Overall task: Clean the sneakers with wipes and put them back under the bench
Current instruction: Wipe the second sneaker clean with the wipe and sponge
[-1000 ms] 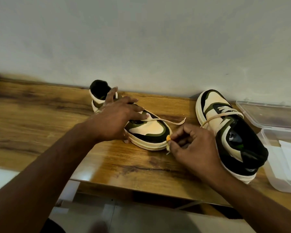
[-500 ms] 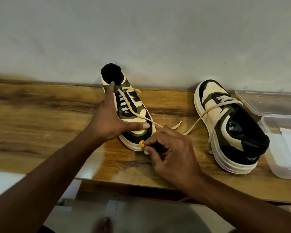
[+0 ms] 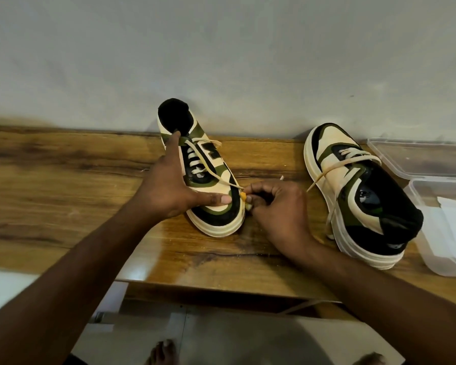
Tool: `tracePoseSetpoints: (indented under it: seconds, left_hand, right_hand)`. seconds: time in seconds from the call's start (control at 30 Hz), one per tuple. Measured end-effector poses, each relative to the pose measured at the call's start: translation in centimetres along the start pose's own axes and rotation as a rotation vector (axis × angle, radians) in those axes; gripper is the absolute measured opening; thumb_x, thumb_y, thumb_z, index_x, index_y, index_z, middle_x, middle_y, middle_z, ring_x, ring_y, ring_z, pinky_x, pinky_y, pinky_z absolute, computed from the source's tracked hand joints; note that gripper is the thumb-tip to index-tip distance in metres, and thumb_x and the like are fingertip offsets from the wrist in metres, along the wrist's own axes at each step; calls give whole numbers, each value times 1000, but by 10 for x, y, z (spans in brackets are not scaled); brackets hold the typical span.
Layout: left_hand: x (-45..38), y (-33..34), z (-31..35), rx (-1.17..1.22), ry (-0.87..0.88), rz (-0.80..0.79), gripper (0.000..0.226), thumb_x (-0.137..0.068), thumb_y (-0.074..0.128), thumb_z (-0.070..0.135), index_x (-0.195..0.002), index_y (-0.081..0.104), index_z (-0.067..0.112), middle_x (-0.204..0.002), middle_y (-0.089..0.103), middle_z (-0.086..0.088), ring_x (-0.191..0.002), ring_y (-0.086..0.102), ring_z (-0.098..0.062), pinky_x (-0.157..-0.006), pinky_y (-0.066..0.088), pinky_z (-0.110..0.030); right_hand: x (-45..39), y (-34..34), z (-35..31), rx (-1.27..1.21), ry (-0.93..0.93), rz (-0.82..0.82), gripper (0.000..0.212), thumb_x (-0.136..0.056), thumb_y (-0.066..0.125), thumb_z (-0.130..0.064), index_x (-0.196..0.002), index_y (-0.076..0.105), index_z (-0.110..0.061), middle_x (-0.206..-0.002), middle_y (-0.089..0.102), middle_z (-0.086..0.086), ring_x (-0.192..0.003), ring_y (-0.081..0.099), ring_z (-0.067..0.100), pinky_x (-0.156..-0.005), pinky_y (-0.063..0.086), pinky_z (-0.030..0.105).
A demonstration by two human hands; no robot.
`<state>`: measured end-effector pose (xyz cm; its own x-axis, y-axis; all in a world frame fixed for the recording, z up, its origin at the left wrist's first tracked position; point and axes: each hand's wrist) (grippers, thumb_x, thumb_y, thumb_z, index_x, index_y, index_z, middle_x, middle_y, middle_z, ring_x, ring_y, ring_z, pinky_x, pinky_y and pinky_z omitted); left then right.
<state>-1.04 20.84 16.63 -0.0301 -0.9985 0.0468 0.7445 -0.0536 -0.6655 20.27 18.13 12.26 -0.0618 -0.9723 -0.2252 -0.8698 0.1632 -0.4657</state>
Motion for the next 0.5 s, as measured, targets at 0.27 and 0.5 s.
tracePoseSetpoints:
  seconds: [0.27,0.5]
  left_hand:
    - [-2,-1,1,21,-20,-8,156,-35,100,60,-163,15,37,-152,54,13,-136,52,-12,-115,45,-43]
    - [-5,-8,0,16,-49,-33,167,-25,96,75,-164,9,41,-153,53,13,-139,53,-15,-116,46,-49]
  right_hand:
    - [5,-4,-6,-75,108,-48,37,-83,78,5,-88,80,-32,-84,75,-17,-81,73,-1,-76,64,28]
    - [35,3,-1,-118,56,10,30,-80,81,5,-89,82,-25,-87,74,-11,-78,74,10,-70,65,37]
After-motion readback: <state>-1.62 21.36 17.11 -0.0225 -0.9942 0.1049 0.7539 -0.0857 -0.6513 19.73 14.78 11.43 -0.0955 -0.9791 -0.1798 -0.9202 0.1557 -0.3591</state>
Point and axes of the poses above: each hand's wrist, its own x-axis away from the middle knuckle, its own y-axis out of the palm, z = x × y
